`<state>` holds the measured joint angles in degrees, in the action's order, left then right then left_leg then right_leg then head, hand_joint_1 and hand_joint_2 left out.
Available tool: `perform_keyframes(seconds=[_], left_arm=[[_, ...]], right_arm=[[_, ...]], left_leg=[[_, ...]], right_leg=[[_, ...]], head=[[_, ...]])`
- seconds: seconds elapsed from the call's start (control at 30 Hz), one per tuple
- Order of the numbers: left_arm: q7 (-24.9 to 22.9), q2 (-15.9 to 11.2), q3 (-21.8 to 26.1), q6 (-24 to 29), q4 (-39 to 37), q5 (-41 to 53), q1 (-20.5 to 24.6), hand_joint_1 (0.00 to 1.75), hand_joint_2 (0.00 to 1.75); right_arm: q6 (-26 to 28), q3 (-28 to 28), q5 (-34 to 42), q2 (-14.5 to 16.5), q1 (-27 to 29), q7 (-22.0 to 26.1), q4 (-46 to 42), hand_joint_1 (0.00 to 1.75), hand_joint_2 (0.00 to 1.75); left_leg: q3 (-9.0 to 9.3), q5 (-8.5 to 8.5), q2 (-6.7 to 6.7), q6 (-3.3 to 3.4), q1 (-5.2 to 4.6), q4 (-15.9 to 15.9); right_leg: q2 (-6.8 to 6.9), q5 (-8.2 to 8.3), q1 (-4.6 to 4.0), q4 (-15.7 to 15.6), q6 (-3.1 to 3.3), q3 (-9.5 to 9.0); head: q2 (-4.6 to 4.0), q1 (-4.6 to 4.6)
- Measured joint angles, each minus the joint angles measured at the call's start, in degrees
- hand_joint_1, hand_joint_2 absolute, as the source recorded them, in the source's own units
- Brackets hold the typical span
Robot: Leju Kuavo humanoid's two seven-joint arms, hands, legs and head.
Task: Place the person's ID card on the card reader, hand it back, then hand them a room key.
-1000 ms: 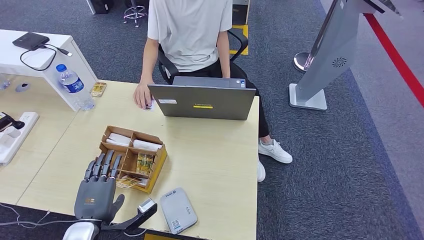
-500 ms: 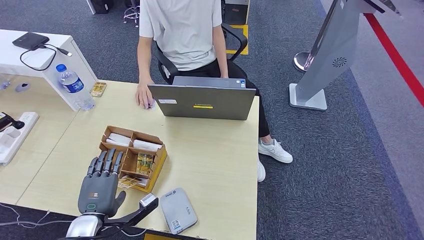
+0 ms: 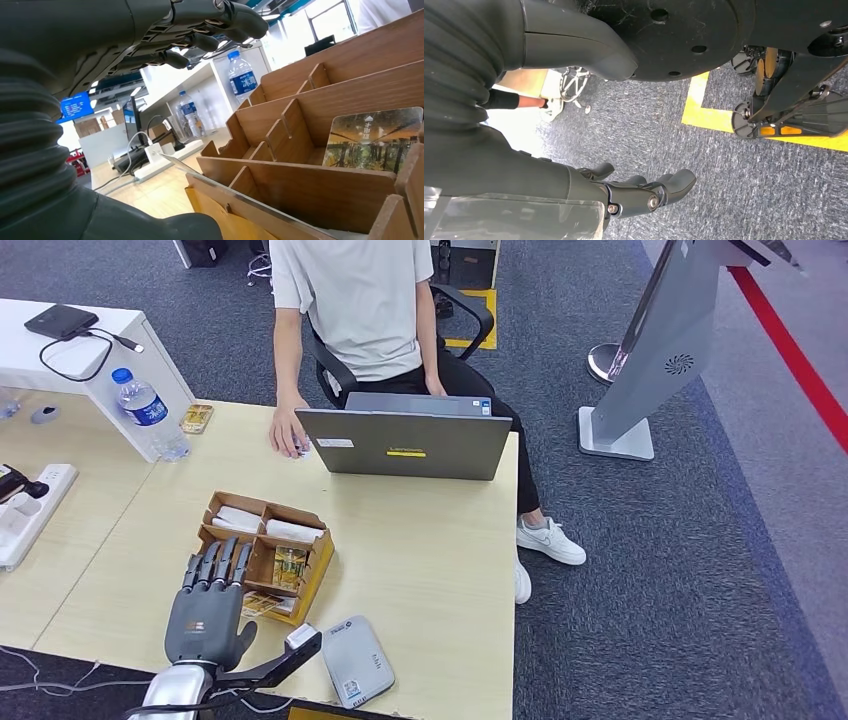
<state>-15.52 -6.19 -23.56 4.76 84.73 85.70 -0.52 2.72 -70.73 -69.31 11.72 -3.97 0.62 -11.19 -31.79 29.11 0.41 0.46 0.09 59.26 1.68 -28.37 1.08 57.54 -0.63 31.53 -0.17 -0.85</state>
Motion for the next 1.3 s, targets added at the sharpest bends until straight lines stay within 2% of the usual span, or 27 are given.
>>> perform_keyframes(seconds=[1.3], left_arm=[[1.8, 0.8, 0.9, -2.5, -0.3, 0.0, -0.4, 0.00, 1.75]], right_arm=[[0.0, 0.0, 0.0, 0.0, 0.0, 0.0, 0.0, 0.00, 1.75]], left_leg=[[-0.01, 0.00, 0.00, 0.00, 0.00, 0.0]], right_leg=[[0.00, 0.00, 0.00, 0.0, 0.00, -0.01]], head=[[0.00, 0.00]])
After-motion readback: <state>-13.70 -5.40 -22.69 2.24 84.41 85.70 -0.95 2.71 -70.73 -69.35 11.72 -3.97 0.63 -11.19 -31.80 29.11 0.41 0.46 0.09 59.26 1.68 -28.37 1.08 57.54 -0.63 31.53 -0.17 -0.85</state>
